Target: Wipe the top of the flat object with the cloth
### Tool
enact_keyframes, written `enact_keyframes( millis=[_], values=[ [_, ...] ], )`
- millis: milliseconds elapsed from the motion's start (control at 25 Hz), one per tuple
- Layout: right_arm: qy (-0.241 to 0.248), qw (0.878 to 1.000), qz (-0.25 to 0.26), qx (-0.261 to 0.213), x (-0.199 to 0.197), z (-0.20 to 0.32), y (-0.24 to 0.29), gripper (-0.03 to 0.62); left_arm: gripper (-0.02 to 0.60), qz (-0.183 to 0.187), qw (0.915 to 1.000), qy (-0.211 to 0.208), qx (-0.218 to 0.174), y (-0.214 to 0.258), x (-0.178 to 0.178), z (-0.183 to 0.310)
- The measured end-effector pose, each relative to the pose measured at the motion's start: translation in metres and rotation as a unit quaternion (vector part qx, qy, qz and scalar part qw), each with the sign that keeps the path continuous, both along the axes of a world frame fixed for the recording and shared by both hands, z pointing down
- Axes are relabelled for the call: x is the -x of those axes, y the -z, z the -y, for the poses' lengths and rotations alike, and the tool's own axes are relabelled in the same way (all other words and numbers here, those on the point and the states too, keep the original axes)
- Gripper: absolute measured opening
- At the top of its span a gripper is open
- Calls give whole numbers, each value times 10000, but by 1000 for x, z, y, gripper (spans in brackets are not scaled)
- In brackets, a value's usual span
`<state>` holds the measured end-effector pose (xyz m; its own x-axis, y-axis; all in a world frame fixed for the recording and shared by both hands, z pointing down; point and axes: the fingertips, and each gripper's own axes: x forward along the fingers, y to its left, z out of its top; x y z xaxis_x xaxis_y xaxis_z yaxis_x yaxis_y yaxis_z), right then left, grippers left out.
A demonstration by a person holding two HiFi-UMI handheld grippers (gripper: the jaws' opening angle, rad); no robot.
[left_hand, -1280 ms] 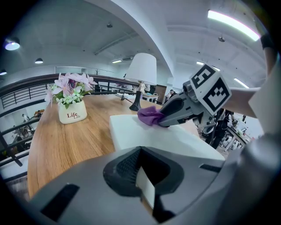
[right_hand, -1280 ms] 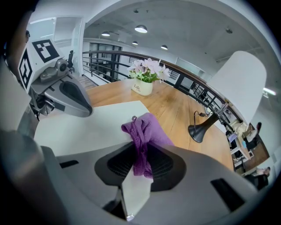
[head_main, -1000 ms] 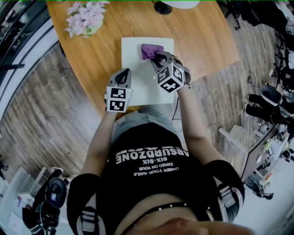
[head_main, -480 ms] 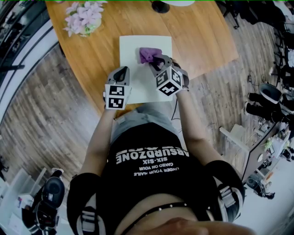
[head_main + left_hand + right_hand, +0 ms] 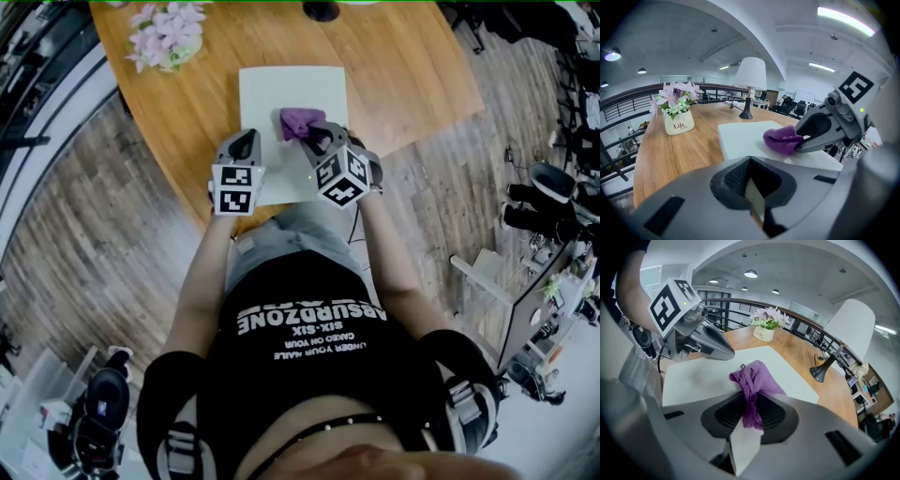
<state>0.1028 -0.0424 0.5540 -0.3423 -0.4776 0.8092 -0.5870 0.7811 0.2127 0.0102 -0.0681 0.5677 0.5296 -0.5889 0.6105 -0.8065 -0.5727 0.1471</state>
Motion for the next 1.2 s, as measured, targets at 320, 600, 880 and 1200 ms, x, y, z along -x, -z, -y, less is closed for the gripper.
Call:
enact_keyframes(
  millis=[320,600,880,1200],
  values=[
    [74,10000,-32,12,2,-24,0,103,17,31,10000,26,-40,1,0,-2],
    [113,9999,15,88,6,-49,1,103,17,24,10000,49,-41,0,1,-2],
    [160,9996,51,236,10,-79,0,103,17,42,10000,50,-41,-2,1,-2],
    [207,9988,129,414,13,-113,2,103,17,62,9999,57,-54,-1,1,-3]
  ],
)
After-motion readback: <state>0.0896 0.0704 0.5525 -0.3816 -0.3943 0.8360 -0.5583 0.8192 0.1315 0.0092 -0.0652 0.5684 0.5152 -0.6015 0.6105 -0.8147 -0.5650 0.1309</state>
